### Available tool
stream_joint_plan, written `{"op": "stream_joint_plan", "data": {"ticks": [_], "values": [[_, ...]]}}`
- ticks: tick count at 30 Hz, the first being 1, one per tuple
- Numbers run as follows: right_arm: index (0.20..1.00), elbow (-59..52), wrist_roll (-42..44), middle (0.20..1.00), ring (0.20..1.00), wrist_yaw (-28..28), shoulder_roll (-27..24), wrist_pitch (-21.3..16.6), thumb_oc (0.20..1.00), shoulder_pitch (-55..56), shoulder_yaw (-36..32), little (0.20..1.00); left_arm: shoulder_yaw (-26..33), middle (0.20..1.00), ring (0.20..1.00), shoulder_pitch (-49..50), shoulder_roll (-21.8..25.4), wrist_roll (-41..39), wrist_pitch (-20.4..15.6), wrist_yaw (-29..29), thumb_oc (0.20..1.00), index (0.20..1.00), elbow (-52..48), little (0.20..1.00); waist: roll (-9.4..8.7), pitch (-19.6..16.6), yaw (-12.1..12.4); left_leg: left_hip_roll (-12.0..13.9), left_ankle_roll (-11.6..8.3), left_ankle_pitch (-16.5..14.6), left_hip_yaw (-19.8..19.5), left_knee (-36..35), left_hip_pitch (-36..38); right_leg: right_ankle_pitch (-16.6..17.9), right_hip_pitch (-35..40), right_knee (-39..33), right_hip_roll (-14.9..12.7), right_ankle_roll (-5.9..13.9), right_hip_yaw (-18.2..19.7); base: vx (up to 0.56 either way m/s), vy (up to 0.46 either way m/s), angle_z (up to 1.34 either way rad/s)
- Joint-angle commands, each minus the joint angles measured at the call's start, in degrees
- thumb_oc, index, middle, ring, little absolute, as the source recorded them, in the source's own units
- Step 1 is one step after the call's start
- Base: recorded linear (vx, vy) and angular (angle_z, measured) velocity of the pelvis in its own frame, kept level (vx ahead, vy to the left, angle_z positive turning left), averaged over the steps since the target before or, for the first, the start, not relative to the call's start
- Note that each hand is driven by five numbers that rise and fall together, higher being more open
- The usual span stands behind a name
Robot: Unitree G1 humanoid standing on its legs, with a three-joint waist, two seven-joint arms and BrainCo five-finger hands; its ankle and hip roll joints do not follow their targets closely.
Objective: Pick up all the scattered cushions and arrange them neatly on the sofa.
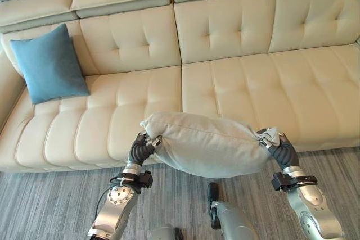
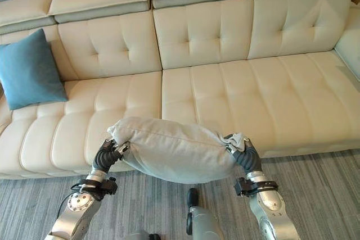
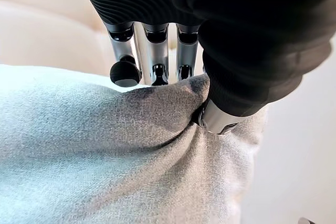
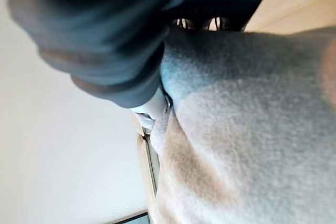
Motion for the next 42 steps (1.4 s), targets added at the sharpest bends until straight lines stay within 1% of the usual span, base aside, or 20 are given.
{"op": "stream_joint_plan", "data": {"ticks": [1,2,6,9,12,13,15,17,20,21,22,23,24,26,27,28,31,32,37,42], "values": [[0.2,-5.9,1.2,0.2,0.2,1.9,0.5,-5.0,0.2,-3.6,-0.8,0.2,1.9,0.2,0.2,-1.3,0.7,0.9,-4.2,-2.0,0.2,0.2,-5.8,0.2,-2.0,-0.8,2.1,-2.2,2.37,3.7,3.1,-10.4,0.2,-2.6,6.9,-4.7,-2.3,7.28,3.5,0.11,-0.009,0.23],[0.2,-5.9,1.2,0.2,0.2,1.9,0.6,-5.0,0.2,-3.6,-0.8,0.2,1.9,0.2,0.2,-1.3,0.7,0.9,-4.2,-2.0,0.2,0.2,-5.8,0.2,-2.08,-0.9,2.1,-2.3,2.37,3.8,3.2,-10.7,0.3,-2.6,6.9,-4.7,-2.3,7.3,3.6,0.18,-0.008,0.26],[0.2,-6.0,0.8,0.2,0.2,1.5,1.5,-4.7,0.2,-2.6,-1.2,0.2,2.4,0.2,0.2,-0.7,0.6,1.7,-3.7,-1.8,0.2,0.2,-6.4,0.2,-1.89,0.0,3.4,-1.9,0.85,11.0,4.6,-16.7,-3.7,-4.4,11.1,-4.7,-0.9,6.76,4.4,0.22,0.003,-0.04],[0.2,-6.1,0.4,0.2,0.2,1.2,2.2,-4.3,0.2,-1.5,-1.4,0.2,2.6,0.2,0.2,-0.1,0.4,2.0,-3.6,-1.6,0.2,0.2,-6.8,0.2,-1.55,-0.6,4.2,-2.2,0.67,13.6,5.2,-19.7,-5.0,-6.6,15.2,-4.9,0.2,6.54,6.2,0.38,0.088,-0.26],[0.2,-6.4,-0.2,0.2,0.2,2.0,2.4,-3.9,0.2,-1.4,-0.8,0.2,2.9,0.2,0.2,0.9,0.7,2.1,-3.6,-1.9,0.2,0.2,-7.5,0.2,-1.35,-1.5,4.8,-2.8,1.57,12.4,4.3,-20.3,-2.7,-8.6,18.1,-4.6,0.0,6.9,8.5,0.35,0.141,-0.56],[0.2,-6.4,-0.2,0.2,0.2,2.0,2.4,-3.9,0.2,-1.5,-0.8,0.2,2.9,0.2,0.2,0.9,0.7,2.1,-3.6,-1.9,0.2,0.2,-7.5,0.2,-1.27,-1.5,4.9,-2.7,1.55,12.6,4.3,-20.4,-2.8,-8.4,17.9,-4.7,0.1,6.86,8.6,0.25,0.112,-0.68],[0.2,-6.1,-0.4,0.2,0.2,2.2,3.0,-3.4,0.2,-1.5,-0.4,0.2,3.0,0.2,0.2,1.4,0.9,1.9,-3.5,-1.9,0.2,0.2,-7.7,0.2,-1.86,-2.2,5.4,-3.4,2.4,11.1,3.7,-18.3,-2.8,-9.7,19.5,-3.2,-1.2,7.4,9.5,0.3,0.136,-0.58],[0.2,-5.9,-0.7,0.2,0.2,2.7,3.6,-3.4,0.2,-2.3,0.1,0.2,3.5,0.2,0.2,1.5,1.4,1.7,-3.4,-1.7,0.2,0.2,-7.7,0.2,-2.23,-3.2,6.1,-3.7,3.73,9.6,4.8,-18.2,-1.8,-10.1,18.9,-0.5,-2.3,8.24,10.3,0.27,0.168,-0.43],[0.2,-5.4,-1.9,0.2,0.2,2.4,4.3,-3.3,0.2,-4.7,1.3,0.2,3.6,0.2,0.2,0.4,2.7,1.8,-3.4,-1.0,0.2,0.2,-7.5,0.2,-2.79,-2.4,5.9,-4.5,5.85,7.5,6.0,-18.1,0.0,-6.8,13.0,11.3,-3.3,10.75,12.1,0.16,0.164,-0.41],[0.2,-5.1,-2.4,0.2,0.2,2.3,5.1,-3.7,0.2,-6.3,2.3,0.2,4.0,0.2,0.2,-0.4,3.3,2.4,-3.6,-0.4,0.2,0.2,-6.6,0.2,-2.6,-1.9,5.9,-4.4,6.4,7.0,6.9,-18.8,1.3,-5.7,8.1,14.8,-3.0,11.14,12.5,0.08,0.104,-0.34],[0.2,-5.1,-2.4,0.2,0.2,2.3,5.1,-3.7,0.2,-6.3,2.3,0.2,4.0,0.2,0.2,-0.4,3.3,2.4,-3.6,-0.4,0.2,0.2,-6.6,0.2,-2.58,-1.9,5.9,-4.3,6.39,7.0,6.9,-18.8,1.3,-5.7,8.0,14.8,-2.9,11.13,12.5,0.14,0.08,-0.4],[0.2,-5.3,-2.5,0.2,0.2,2.1,5.3,-4.0,0.2,-7.6,2.7,0.2,4.4,0.2,0.2,-0.8,3.7,2.7,-3.9,-0.1,0.2,0.2,-6.3,0.2,-2.48,-1.9,5.8,-4.8,6.51,6.5,6.9,-19.8,2.8,-5.5,5.6,12.4,-3.1,10.69,11.2,0.2,0.012,-0.11],[0.2,-5.2,-2.4,0.2,0.2,2.0,5.1,-4.4,0.2,-8.9,2.8,0.2,4.7,0.2,0.2,-1.1,3.6,2.7,-4.2,-0.1,0.2,0.2,-5.9,0.2,-2.28,-1.8,5.4,-5.1,6.39,6.2,6.0,-21.0,4.2,-5.2,3.3,8.9,-2.0,10.11,10.8,0.2,0.012,-0.08],[0.2,-5.5,-2.1,0.2,0.2,2.0,5.2,-4.7,0.2,-9.6,2.8,0.2,5.0,0.2,0.2,-1.4,3.6,3.1,-4.4,0.2,0.2,0.2,-5.7,0.2,-2.45,-1.7,5.1,-5.6,6.33,6.0,5.3,-21.5,5.0,-4.3,2.1,6.3,-1.2,10.06,11.1,0.16,-0.049,0.15],[0.2,-6.2,-2.5,0.2,0.2,1.4,4.9,-5.3,0.2,-10.7,2.6,0.2,5.0,0.2,0.2,-2.4,3.6,3.0,-5.0,0.6,0.2,0.2,-5.5,0.2,-2.94,-1.5,5.1,-6.7,6.17,5.3,3.3,-21.2,5.8,-3.9,4.0,1.3,-1.7,10.12,10.9,0.17,-0.099,0.37],[0.2,-6.6,-3.0,0.2,0.2,1.3,4.7,-5.7,0.2,-12.0,2.9,0.2,5.2,0.2,0.2,-3.0,3.4,3.6,-5.1,1.1,0.2,0.2,-5.3,0.2,-3.25,-1.6,5.4,-6.7,6.01,5.3,3.7,-21.4,5.7,-2.8,4.2,0.3,-2.1,10.47,10.4,0.14,-0.137,0.65],[0.2,-7.2,-4.4,0.2,0.2,0.3,4.2,-6.8,0.2,-14.6,3.5,0.2,4.9,0.2,0.2,-5.0,2.7,3.8,-5.9,2.4,0.2,0.2,-4.9,0.2,-3.51,-1.7,5.9,-6.8,5.69,5.4,3.1,-21.5,5.4,-2.1,4.7,-0.5,-2.1,10.21,10.6,0.04,-0.107,0.56],[0.2,-6.8,-7.2,0.2,0.2,-1.6,2.9,-7.3,0.2,-18.2,4.4,0.2,4.3,0.2,0.2,-6.9,2.2,3.7,-6.6,3.2,0.2,0.2,-4.2,0.2,-3.36,-2.7,6.4,-6.6,5.29,5.6,2.7,-22.5,5.7,-1.6,5.7,-2.6,-2.3,9.84,10.0,0.15,-0.177,0.1],[0.2,-4.1,-11.1,0.2,0.2,-4.6,0.9,-6.5,0.2,-24.1,6.3,0.2,3.2,0.2,0.2,-11.0,2.7,5.1,-6.5,6.0,0.2,0.2,-2.4,0.2,-2.78,-4.1,7.2,-6.1,4.19,7.1,1.7,-26.1,7.8,-1.3,9.3,-6.9,-2.2,9.27,7.2,0.14,-0.129,0.18],[0.2,1.8,-14.4,0.2,0.2,-8.3,0.0,-6.2,0.2,-31.5,9.2,0.2,1.1,0.2,0.2,-18.5,3.0,7.6,-6.2,10.3,0.2,0.2,2.5,0.2,-2.18,-3.7,7.6,-5.6,3.44,8.5,1.0,-28.5,8.3,-1.1,10.1,-9.3,-2.0,9.07,5.7,0.05,-0.087,0.13]]}}
